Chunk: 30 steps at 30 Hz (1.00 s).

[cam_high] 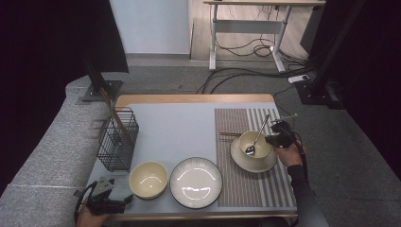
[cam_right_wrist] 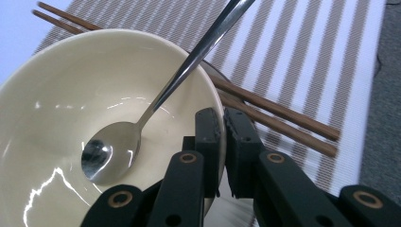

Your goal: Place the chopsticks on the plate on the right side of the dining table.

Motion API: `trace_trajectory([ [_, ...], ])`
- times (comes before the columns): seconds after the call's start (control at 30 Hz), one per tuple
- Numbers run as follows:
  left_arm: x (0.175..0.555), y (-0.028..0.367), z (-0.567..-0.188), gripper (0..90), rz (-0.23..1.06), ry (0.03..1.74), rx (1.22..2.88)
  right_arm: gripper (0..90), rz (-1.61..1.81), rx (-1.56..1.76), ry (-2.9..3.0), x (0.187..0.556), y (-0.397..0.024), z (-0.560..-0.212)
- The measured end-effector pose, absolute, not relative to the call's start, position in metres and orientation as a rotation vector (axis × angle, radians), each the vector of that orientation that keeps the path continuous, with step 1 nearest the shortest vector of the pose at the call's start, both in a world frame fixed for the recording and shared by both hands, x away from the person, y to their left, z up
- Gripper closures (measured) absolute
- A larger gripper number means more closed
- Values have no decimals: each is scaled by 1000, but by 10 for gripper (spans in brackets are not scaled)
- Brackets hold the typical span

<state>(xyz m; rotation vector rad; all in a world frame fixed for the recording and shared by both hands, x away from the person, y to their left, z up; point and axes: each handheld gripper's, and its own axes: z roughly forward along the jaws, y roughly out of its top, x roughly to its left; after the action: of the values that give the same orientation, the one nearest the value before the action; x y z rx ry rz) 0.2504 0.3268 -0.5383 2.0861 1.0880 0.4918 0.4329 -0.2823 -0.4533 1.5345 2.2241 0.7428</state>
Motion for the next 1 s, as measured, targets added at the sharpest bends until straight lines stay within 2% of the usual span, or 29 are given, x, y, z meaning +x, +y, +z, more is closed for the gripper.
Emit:
trace_trajectory([
  [0.23, 250, 327, -538, 0, 492, 1087, 2086, 822, 748, 1518, 2245, 436, -277, -453],
  [0.37, 250, 327, -538, 0, 492, 1088, 2086, 630, 794, 1520, 2227, 434, -284, -445],
  [0.5, 250, 327, -538, 0, 491, 1088, 2086, 483, 827, 1519, 2169, 432, -298, -433],
  [0.6, 250, 327, -538, 0, 491, 1088, 2086, 400, 813, 1536, 2112, 436, -309, -430],
  [0.73, 250, 327, -538, 0, 491, 1088, 2085, 350, 797, 1560, 2077, 441, -316, -435],
  [0.83, 250, 327, -538, 0, 491, 1089, 2085, 252, 747, 1565, 2042, 452, -319, -444],
  [0.9, 250, 327, -538, 0, 490, 1089, 2085, 225, 747, 1570, 2033, 455, -319, -446],
  [0.93, 250, 327, -538, 0, 490, 1089, 2085, 150, 739, 1584, 2018, 461, -318, -452],
  [1.0, 250, 327, -538, 0, 491, 1089, 2084, 132, 722, 1589, 2011, 465, -317, -457],
])
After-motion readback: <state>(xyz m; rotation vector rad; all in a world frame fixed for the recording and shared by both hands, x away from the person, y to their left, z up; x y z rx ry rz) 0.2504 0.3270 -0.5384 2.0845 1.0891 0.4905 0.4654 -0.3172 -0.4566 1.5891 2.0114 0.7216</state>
